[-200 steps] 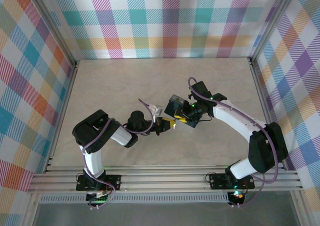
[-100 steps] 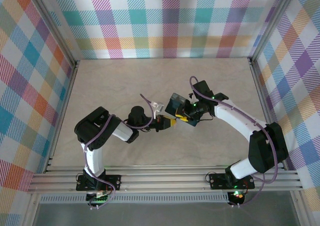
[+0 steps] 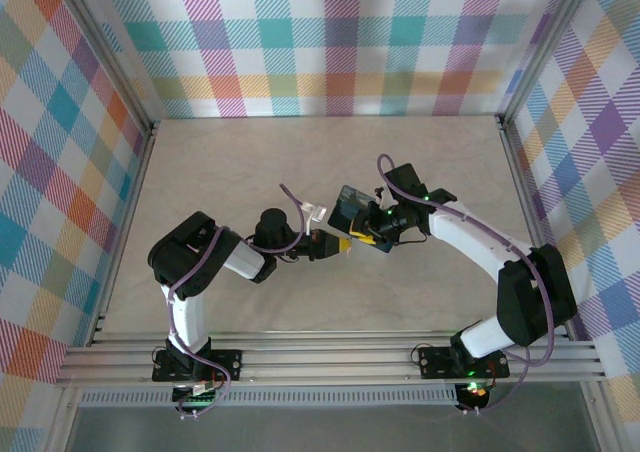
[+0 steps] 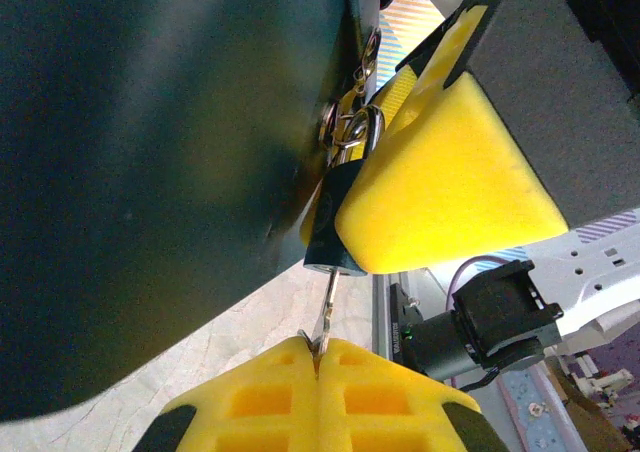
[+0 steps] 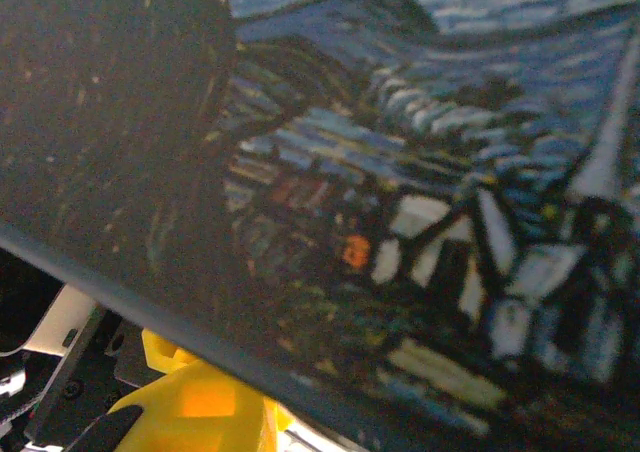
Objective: Unlock the padlock with the key
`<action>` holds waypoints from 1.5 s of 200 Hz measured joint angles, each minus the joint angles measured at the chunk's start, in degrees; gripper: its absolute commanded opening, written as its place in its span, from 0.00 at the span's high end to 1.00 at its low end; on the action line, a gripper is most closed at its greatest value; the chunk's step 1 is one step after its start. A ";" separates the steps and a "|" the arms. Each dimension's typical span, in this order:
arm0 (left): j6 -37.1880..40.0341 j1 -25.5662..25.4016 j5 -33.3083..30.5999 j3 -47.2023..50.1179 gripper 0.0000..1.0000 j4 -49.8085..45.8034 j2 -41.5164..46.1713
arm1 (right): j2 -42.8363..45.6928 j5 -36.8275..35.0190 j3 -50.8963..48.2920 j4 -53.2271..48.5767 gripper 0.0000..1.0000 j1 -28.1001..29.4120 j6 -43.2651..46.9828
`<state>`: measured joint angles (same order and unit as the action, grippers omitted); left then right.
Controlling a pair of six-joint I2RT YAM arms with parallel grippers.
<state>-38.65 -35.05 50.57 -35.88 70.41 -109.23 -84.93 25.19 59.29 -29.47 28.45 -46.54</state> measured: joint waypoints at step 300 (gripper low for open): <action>-6.14 -0.11 3.72 -5.35 1.00 -7.48 -0.76 | 1.14 -0.22 -2.84 2.84 1.00 -0.90 5.90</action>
<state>-44.80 -35.16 54.28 -41.23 62.94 -110.00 -83.79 24.97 56.45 -26.63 27.55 -40.64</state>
